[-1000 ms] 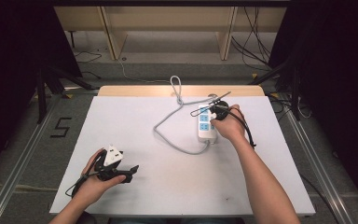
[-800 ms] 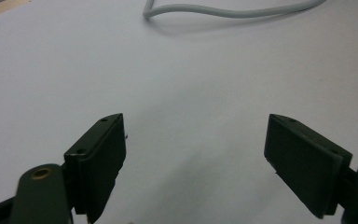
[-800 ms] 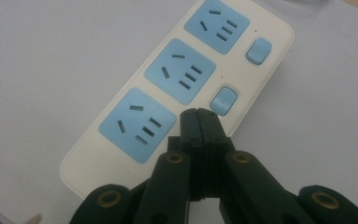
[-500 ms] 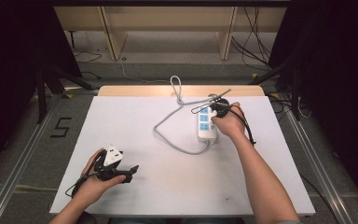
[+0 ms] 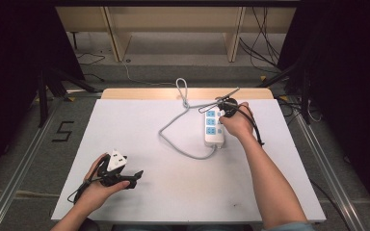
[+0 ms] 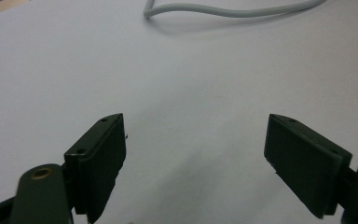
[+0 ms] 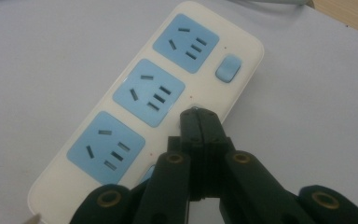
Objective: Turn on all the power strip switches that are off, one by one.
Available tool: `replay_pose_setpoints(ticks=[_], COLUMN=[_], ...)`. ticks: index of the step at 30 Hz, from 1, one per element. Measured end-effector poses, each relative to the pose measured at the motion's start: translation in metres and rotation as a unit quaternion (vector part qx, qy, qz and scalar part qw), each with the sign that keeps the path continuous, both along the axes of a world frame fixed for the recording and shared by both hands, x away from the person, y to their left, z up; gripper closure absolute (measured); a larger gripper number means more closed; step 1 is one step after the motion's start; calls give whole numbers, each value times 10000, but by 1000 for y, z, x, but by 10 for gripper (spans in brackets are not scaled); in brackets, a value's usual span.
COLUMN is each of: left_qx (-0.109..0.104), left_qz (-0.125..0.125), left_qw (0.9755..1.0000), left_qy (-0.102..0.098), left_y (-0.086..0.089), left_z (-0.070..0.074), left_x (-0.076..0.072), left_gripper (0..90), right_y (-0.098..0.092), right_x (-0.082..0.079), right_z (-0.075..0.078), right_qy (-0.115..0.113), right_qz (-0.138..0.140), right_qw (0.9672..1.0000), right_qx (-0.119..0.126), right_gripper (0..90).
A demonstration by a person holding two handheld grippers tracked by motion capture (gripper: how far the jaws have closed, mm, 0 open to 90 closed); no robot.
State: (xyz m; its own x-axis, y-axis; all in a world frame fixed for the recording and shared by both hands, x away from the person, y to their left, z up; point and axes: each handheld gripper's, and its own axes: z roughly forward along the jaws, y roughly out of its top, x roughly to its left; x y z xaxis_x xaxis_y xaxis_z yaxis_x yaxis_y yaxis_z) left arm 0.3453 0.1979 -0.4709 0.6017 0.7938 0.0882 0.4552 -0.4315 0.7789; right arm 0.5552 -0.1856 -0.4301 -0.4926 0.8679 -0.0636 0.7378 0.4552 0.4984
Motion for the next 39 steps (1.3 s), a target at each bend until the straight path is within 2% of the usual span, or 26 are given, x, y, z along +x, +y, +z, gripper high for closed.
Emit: replay_pose_setpoints(ticks=[7, 25, 39], left_qx=[-35, -32, -47], left_qz=[21, 18, 15], left_qw=[10000, 10000, 10000], left_qy=[6, 31, 23], left_y=[0, 1, 1], left_z=[-1, -1, -1], left_x=[0, 2, 1], left_gripper=[206, 206, 206], right_y=[0, 1, 0], right_x=[6, 26, 37], right_z=[0, 1, -1], right_qy=[-26, -37, -49], right_qz=[-58, -99, -232], right_qw=[9999, 9999, 9997], right_qx=[97, 70, 101], right_gripper=[900, 900, 900])
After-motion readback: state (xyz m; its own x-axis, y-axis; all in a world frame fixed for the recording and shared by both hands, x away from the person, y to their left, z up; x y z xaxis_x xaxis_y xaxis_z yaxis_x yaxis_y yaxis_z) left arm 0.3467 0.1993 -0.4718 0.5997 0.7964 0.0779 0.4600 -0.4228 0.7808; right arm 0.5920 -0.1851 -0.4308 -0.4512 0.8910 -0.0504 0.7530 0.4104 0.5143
